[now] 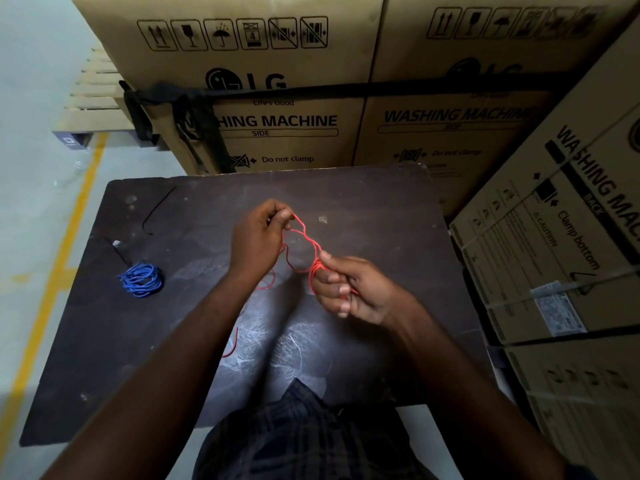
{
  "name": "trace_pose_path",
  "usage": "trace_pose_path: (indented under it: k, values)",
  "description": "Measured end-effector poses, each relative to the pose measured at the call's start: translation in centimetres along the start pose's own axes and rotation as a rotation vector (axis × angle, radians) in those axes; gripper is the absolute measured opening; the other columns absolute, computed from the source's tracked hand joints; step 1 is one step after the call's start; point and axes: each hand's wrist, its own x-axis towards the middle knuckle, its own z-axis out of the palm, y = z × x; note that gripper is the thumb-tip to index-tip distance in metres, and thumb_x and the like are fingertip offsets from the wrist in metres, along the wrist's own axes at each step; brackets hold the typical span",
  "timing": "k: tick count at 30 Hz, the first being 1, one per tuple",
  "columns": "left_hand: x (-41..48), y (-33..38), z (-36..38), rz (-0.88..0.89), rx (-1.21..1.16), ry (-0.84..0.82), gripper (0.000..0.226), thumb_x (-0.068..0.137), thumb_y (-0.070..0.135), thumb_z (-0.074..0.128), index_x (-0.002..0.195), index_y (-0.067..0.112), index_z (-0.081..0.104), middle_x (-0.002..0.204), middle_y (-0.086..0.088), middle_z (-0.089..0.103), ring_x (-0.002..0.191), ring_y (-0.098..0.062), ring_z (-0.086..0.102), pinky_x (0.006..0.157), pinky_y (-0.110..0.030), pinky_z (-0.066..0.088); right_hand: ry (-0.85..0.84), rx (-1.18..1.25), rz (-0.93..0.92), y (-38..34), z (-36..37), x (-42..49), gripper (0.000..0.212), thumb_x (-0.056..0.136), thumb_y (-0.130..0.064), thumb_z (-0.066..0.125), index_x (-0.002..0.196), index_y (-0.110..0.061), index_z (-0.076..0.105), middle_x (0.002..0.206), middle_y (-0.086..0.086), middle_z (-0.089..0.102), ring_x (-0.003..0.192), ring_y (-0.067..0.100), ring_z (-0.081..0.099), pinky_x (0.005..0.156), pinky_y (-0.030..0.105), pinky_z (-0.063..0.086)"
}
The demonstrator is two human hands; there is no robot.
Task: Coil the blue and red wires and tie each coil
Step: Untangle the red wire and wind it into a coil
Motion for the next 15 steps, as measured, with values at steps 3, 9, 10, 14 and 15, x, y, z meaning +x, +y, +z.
trace_pose_path:
  k: [3, 9, 10, 14, 15]
  values:
    - [-0.2, -1.0, 0.5, -0.044, -0.009, -0.043, 0.019, 0.092, 0.027, 0.051, 0.077, 0.028, 0.061, 0.067, 0.008, 0.065, 0.064, -0.009, 0.06, 0.066, -0.032, 0.046, -0.122, 0.179, 0.021, -0.6, 0.6, 0.0, 0.037, 0.099, -0.031, 0.034, 0.064, -0.019, 0.04, 0.05, -0.007, 0.03, 0.038, 0.007, 0.032, 0.036, 0.021, 0.028]
    - [-1.8, -0.8, 0.6, 0.001, -0.019, -0.168, 0.024, 0.101, 0.02, 0.048, 0.081, 0.019, 0.06, 0.061, 0.005, 0.06, 0.053, -0.01, 0.055, 0.057, -0.022, 0.044, -0.208, 0.485, -0.233, -3.8, 0.8, 0.4, 0.033, 0.1, -0.027, 0.037, 0.071, -0.014, 0.046, 0.055, -0.005, 0.028, 0.044, 0.011, 0.03, 0.042, 0.023, 0.037]
    - [-2.4, -0.9, 0.7, 0.02, -0.018, -0.217, 0.024, 0.101, 0.022, 0.047, 0.082, 0.02, 0.06, 0.06, 0.004, 0.059, 0.053, -0.011, 0.056, 0.058, -0.024, 0.044, -0.186, 0.528, -0.31, -4.5, 0.6, 0.6, 0.031, 0.1, -0.027, 0.037, 0.073, -0.014, 0.047, 0.056, -0.005, 0.031, 0.046, 0.012, 0.034, 0.045, 0.024, 0.039]
    - [-5.0, -1.4, 1.5, 0.075, 0.002, -0.345, 0.022, 0.098, 0.031, 0.049, 0.082, 0.02, 0.06, 0.062, -0.001, 0.06, 0.056, -0.011, 0.059, 0.061, -0.031, 0.049, 0.299, 0.473, -0.678, -7.8, 0.1, 1.3, 0.033, 0.102, -0.029, 0.034, 0.077, -0.015, 0.05, 0.059, -0.003, 0.051, 0.055, 0.011, 0.052, 0.055, 0.023, 0.048]
    - [-5.5, -1.3, 1.7, 0.099, 0.016, -0.357, 0.022, 0.098, 0.031, 0.049, 0.083, 0.019, 0.06, 0.064, 0.0, 0.06, 0.059, -0.012, 0.059, 0.063, -0.032, 0.049, 0.436, 0.429, -0.748, -8.2, -0.2, 1.5, 0.035, 0.104, -0.029, 0.032, 0.078, -0.014, 0.049, 0.06, -0.002, 0.056, 0.056, 0.013, 0.057, 0.057, 0.025, 0.052]
